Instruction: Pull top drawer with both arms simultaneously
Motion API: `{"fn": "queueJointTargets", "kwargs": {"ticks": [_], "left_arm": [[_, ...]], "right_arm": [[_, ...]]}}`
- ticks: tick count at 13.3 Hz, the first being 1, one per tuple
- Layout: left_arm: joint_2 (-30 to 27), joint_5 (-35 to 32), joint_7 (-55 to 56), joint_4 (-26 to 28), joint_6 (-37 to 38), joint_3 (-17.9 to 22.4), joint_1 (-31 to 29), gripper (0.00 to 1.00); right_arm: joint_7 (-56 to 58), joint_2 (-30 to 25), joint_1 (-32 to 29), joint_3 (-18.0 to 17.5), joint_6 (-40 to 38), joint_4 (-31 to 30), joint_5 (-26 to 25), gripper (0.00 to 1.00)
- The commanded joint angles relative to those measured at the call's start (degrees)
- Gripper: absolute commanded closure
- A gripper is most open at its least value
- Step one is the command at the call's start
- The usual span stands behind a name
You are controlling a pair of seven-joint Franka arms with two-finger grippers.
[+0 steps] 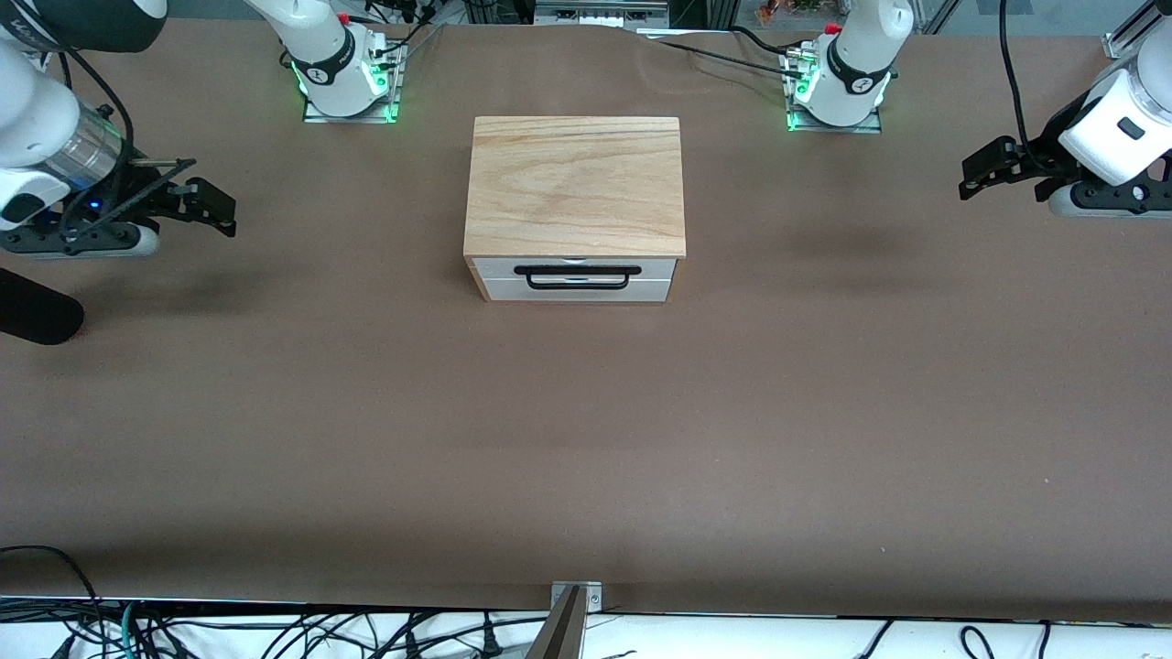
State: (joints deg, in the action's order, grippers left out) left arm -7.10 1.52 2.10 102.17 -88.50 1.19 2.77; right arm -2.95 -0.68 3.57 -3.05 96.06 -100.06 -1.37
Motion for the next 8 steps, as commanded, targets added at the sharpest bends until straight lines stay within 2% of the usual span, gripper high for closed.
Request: {"fn": "queueJointTargets", "kwargs": {"ticks": [1, 8], "left_arm": [[-0.99, -2.05, -0.16, 1.1, -0.8, -0.32, 0.04, 0.0], [-0.9, -2.05, -0.07, 1.28, -0.62, -0.32, 0.04, 0.0]], "right_arm": [[-0.66, 1.12, -0.05, -0.38, -0.96, 0.22, 0.23, 0.0], [-0.13, 1.56, -0.49, -0.2, -2.1, 0.39, 0.14, 0.0]]}}
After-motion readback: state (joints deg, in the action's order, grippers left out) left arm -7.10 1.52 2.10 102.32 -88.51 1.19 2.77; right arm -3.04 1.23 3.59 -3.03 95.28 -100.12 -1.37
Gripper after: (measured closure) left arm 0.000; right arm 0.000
